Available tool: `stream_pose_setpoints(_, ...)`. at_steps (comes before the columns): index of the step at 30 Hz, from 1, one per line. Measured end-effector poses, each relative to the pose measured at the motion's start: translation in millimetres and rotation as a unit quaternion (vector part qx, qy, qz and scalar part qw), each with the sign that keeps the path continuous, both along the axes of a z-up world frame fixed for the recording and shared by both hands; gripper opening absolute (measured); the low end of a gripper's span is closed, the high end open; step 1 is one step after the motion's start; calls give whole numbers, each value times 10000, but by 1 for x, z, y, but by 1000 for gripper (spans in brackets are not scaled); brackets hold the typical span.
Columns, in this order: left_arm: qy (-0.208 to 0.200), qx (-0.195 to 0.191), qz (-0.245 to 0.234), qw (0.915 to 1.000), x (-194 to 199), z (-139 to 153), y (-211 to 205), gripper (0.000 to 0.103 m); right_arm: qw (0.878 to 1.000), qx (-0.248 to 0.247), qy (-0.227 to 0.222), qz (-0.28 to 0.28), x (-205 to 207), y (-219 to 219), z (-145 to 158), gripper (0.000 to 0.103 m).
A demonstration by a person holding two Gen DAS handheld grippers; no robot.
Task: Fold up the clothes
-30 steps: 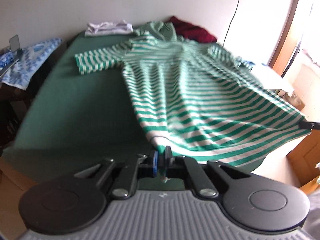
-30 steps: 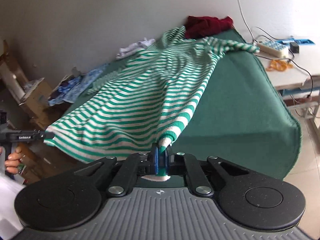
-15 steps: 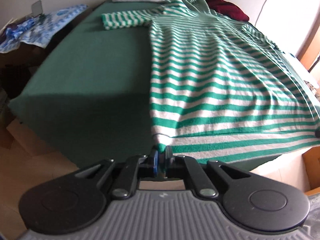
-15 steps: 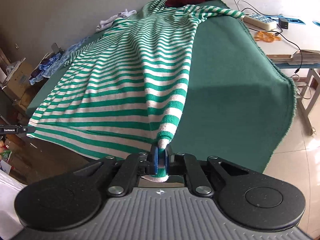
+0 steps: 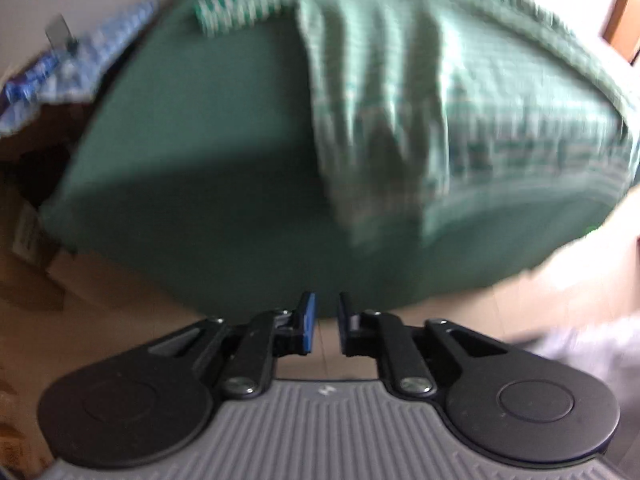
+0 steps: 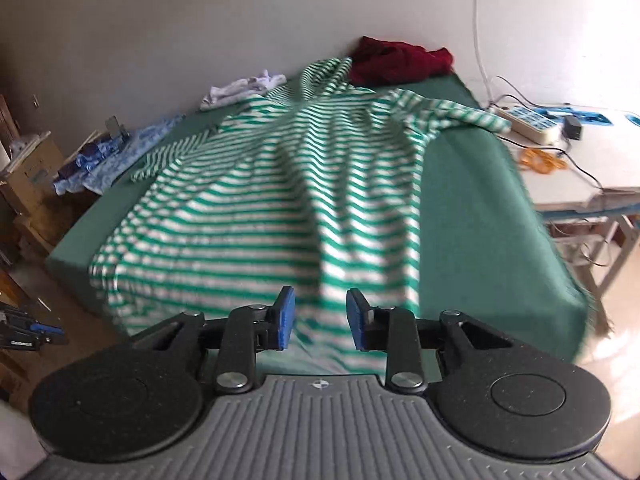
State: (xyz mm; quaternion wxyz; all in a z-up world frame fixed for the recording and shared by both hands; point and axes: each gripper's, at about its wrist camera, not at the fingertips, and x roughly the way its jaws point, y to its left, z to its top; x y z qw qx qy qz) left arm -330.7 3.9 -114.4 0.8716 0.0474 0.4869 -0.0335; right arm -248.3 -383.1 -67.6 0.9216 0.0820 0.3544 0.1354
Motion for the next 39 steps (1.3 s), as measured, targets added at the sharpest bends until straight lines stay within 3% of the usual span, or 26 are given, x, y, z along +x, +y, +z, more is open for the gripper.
stream_pose_setpoints(1,-307,43,-101,9995,9,12,-6,10,10000,79,10,-15,12,9,-6,30)
stream_pose_setpoints(2,-581,115,-246,9979,20,22,-16,18,9999,161,21,-30,24,17,-12,30)
stream_pose_setpoints(3,-698,80,-318,9970,33,22,-26,29,9997,235,36,-70,36,24,-19,30)
stream_pose_setpoints(4,-815,46,-390,9959,47,23,-36,50,9995,243,114,-139,46,29,-24,30)
stream_pose_setpoints(5,-932,12,-462,9946,60,24,-46,56,9993,246,198,-210,55,34,-29,30)
stream_pose_setpoints(7,-1149,-42,-600,9916,87,24,-65,52,9971,354,410,-535,67,28,-36,27)
stream_pose_setpoints(9,-1080,16,-654,9920,106,10,-69,37,9943,587,465,-753,72,12,-37,20)
stream_pose_setpoints(10,-1033,-4,-679,9923,113,4,-67,38,9930,662,516,-834,74,5,-38,5)
stream_pose_setpoints(11,-984,-27,-706,9926,120,-1,-65,40,9924,577,558,-931,74,-1,-39,0)
stream_pose_setpoints(13,-882,-112,-774,9930,121,1,-54,48,9913,238,525,-1186,71,-8,-36,0)
stream_pose_setpoints(14,-827,-56,-785,9935,120,1,-50,54,9887,-15,563,-1392,70,-8,-34,6)
stream_pose_setpoints(15,-793,-21,-824,9934,120,2,-43,55,9874,4,558,-1481,73,-10,-30,9)
stream_pose_setpoints(17,-784,22,-895,9929,128,8,-36,41,9868,301,419,-1536,83,-9,-20,15)
stream_pose_setpoints(18,-893,105,-998,9909,139,12,-37,40,9865,366,334,-1560,92,-6,-16,16)
stream_pose_setpoints(20,-1070,145,-1196,9869,166,18,-41,40,9868,-17,263,-1597,123,8,-14,26)
stream_pose_setpoints(22,-993,15,-1273,9869,201,12,-43,43,9890,-69,319,-1444,156,15,-23,25)
stream_pose_setpoints(24,-863,15,-1278,9880,232,3,-44,37,9889,-69,549,-1379,186,16,-33,21)
stream_pose_setpoints(27,-909,45,-1318,9871,246,-3,-31,42,9815,-710,540,-1697,203,7,-38,10)
stream_pose_setpoints(28,-936,110,-1319,9868,246,-4,-26,47,9765,-1032,490,-1830,204,2,-39,0)
stream_pose_setpoints(29,-967,177,-1316,9864,245,-5,-21,57,9702,-1232,485,-2030,206,-5,-40,0)
stream_pose_setpoints(30,-1022,248,-1277,9862,246,-4,-16,58,9674,-1153,537,-2188,207,-11,-37,0)
stream_pose_setpoints(31,-1052,214,-1240,9865,251,-1,-19,57,9647,-1051,593,-2342,208,-17,-34,16)
stream_pose_setpoints(32,-1082,181,-1202,9867,257,3,-21,44,9687,-832,519,-2281,210,-15,-29,15)
stream_pose_setpoints(34,-1142,115,-1128,9870,268,10,-26,37,9782,-462,422,-1980,218,-4,-24,15)
stream_pose_setpoints(37,-1038,-52,-1052,9890,295,6,-40,48,9874,-424,549,-1423,247,20,-32,16)
stream_pose_setpoints(39,-927,-16,-889,9917,313,-4,-46,47,9885,-567,566,-1282,265,19,-39,15)
